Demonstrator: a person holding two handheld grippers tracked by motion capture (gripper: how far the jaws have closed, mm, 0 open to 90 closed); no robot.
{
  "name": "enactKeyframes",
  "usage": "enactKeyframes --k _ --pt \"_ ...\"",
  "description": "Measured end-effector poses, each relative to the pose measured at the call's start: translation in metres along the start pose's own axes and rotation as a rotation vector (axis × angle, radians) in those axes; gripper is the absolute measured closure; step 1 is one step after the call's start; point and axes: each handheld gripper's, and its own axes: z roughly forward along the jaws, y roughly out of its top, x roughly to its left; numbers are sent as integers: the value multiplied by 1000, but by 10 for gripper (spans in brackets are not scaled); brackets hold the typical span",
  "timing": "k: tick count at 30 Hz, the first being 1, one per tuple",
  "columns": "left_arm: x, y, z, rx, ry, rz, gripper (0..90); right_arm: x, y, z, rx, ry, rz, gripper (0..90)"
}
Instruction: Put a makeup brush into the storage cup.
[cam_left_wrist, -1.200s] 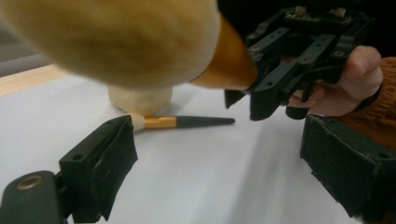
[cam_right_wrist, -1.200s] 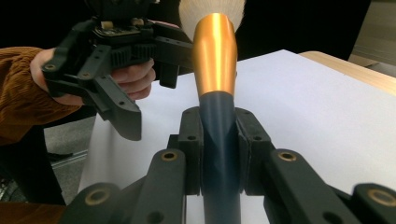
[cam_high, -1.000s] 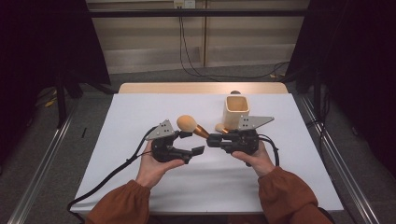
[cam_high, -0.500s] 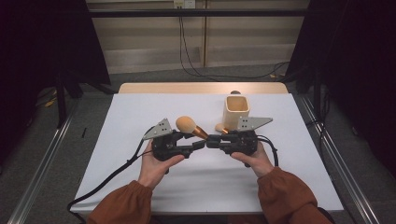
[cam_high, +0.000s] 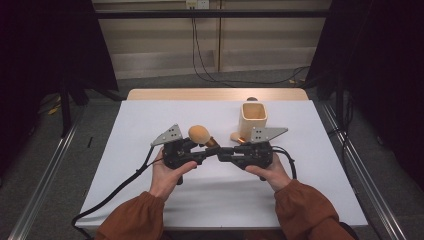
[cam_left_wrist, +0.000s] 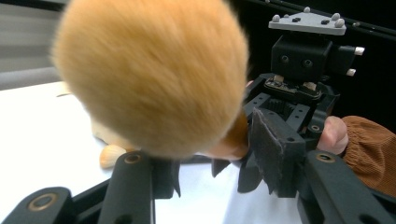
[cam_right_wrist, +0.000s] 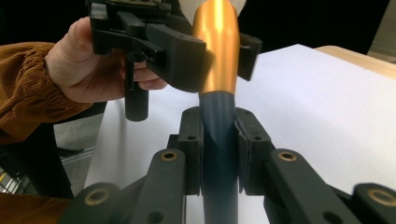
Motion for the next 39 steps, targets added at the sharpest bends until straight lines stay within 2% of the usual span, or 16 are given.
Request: enactKeyframes --k 6,12,15,18,22,25,27,33,39 --pt "1 2 -1 -14 -25 -28 610 1 0 3 1 9 0 755" --pt "0 3 -2 -7 -38 -43 628 0 -1 5 12 17 10 750" --pt "0 4 -2 -3 -37 -41 636 1 -1 6 10 14 14 742" --pt "-1 5 -3 11 -32 -17 641 1 -1 7 14 8 17 731" --pt "-5 8 0 35 -10 29 648 1 -1 8 27 2 21 679" --pt "-5 8 1 46 -6 23 650 2 -1 7 30 -11 17 607" --pt "-5 8 1 50 -6 19 650 2 0 6 31 -14 15 609" --pt "-3 15 -5 50 8 12 652 1 0 4 34 -21 24 504" --pt "-1 18 -8 72 24 8 653 2 0 5 38 -10 33 356"
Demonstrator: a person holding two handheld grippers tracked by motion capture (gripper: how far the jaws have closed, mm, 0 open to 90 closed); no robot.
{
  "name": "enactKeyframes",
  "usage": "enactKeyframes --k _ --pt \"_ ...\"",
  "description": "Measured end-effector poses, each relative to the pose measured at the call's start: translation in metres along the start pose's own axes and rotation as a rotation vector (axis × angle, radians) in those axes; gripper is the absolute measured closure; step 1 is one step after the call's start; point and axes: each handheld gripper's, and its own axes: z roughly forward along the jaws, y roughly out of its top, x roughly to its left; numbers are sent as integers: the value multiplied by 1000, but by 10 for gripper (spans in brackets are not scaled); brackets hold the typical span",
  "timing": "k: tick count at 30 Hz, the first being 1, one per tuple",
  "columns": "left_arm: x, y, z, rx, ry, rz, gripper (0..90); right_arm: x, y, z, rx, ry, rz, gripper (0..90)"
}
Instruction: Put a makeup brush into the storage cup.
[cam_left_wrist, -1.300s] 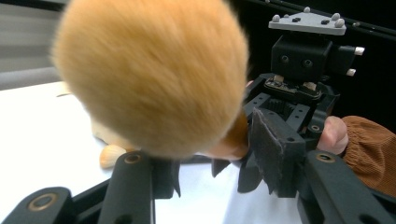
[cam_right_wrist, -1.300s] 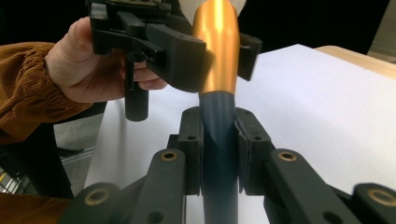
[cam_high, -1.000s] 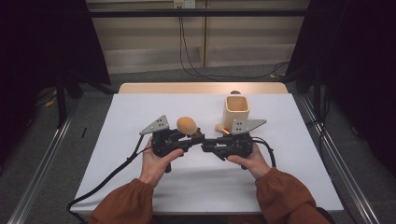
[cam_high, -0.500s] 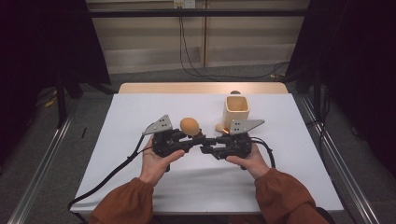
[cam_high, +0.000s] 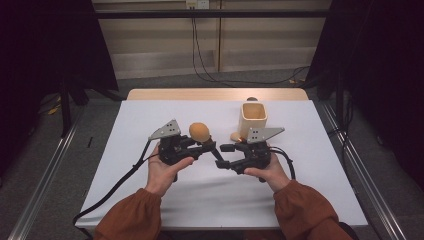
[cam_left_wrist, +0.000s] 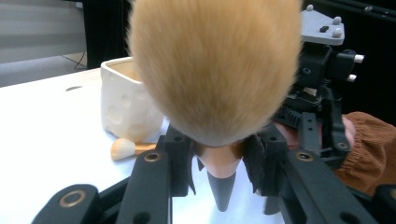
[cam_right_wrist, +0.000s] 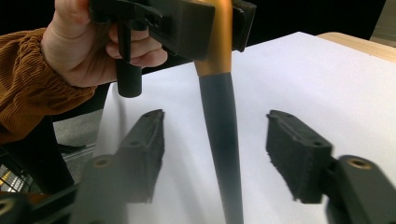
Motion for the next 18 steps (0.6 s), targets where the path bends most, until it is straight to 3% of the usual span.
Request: enactKeyframes --k 13,18 --pt "5 9 -8 66 29 0 654 -2 -1 -4 17 7 23 86" --pt "7 13 -12 91 35 -2 654 -2 -2 -6 26 10 21 35"
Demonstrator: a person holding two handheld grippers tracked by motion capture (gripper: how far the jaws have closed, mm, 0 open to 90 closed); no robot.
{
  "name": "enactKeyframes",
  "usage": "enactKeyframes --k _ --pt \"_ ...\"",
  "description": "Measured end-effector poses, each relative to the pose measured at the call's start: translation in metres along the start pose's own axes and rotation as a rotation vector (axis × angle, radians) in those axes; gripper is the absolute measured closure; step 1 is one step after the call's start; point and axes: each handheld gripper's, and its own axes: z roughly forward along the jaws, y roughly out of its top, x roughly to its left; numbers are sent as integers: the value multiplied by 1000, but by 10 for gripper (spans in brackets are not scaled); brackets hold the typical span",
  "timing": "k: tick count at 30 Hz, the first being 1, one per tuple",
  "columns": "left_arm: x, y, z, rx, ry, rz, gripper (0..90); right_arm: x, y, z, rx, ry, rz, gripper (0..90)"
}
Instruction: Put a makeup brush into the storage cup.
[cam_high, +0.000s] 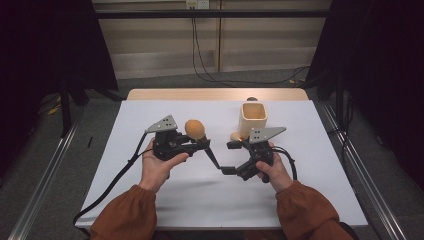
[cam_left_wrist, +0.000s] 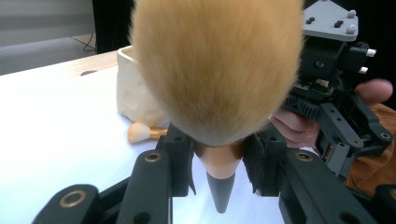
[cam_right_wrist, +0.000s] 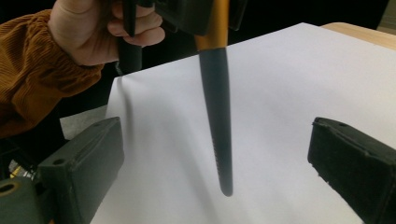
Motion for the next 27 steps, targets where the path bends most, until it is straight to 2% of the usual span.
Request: enactKeyframes --k 4,9,13,16,19,22,24,27 --pt "1 3 -3 25 -5 -6 654 -1 -1 -4 0 -18 -1 24" --pt "2 5 -6 36 8 -5 654 -1 -2 -10 -6 -54 -5 23" --pt "2 10 -7 81 11 8 655 0 -3 -12 -11 -74 -1 25" --pt "0 15 -5 113 4 18 655 2 -2 -12 4 -63 3 32" --pt "-1 17 -2 145 -9 20 655 5 -3 -10 12 -81 -17 36" --pt "-2 18 0 187 -12 34 655 6 -4 -8 9 -69 -29 49" --pt "-4 20 0 207 -13 51 655 8 -6 -7 3 -85 -43 49" --pt "-4 23 3 234 -11 44 655 8 -7 -4 -8 -85 -46 55"
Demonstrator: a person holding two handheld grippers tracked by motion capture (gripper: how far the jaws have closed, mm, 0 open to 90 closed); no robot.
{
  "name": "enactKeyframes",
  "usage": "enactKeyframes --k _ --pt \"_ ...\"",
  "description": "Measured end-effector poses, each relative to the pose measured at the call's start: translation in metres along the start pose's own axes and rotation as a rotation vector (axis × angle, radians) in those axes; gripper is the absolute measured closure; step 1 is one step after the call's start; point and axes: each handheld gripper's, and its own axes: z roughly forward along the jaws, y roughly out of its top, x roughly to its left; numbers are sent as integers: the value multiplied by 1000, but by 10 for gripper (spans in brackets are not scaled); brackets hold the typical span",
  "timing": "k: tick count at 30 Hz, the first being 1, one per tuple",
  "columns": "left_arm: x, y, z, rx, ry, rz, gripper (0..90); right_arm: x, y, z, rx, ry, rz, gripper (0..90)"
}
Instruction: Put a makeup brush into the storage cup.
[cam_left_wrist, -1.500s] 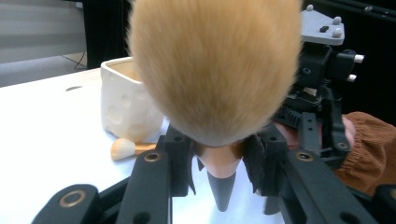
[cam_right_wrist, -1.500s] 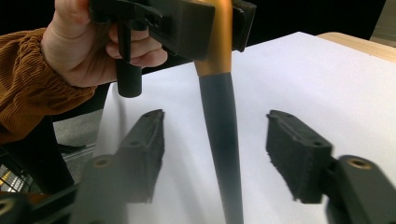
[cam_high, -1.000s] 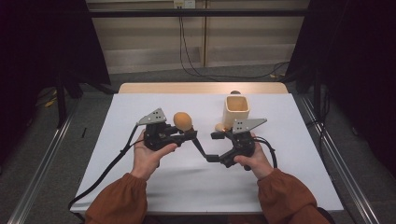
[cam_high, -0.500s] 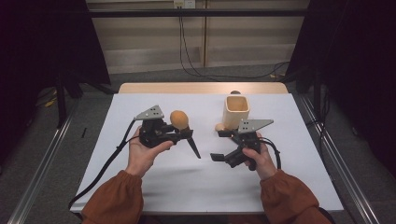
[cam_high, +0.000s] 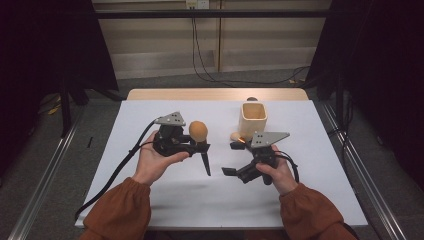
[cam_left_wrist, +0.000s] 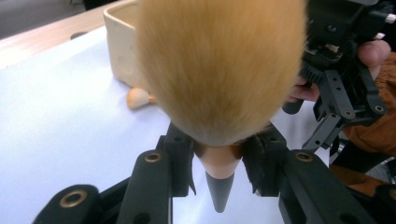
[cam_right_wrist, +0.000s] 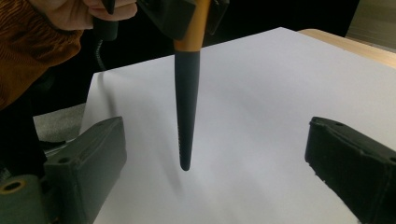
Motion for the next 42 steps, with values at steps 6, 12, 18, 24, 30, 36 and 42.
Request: enactKeyframes --k 6,12,18,24,30,36,42 --pt "0 1 4 28 -7 -5 655 2 0 6 -11 6 -16 22" --pt "1 1 9 46 -14 -15 655 3 0 11 -25 49 18 40" --pt "-1 1 10 40 -16 -7 655 3 -1 17 -30 71 39 13" --pt "0 1 14 29 -18 -17 655 4 1 28 -50 79 39 35" --pt "-1 0 18 30 -22 -21 655 7 3 35 -49 34 45 39" --pt "-1 -1 20 28 -18 -20 655 5 3 40 -51 14 43 299" --pt "-1 -1 20 31 -21 -22 655 4 1 40 -57 35 42 564"
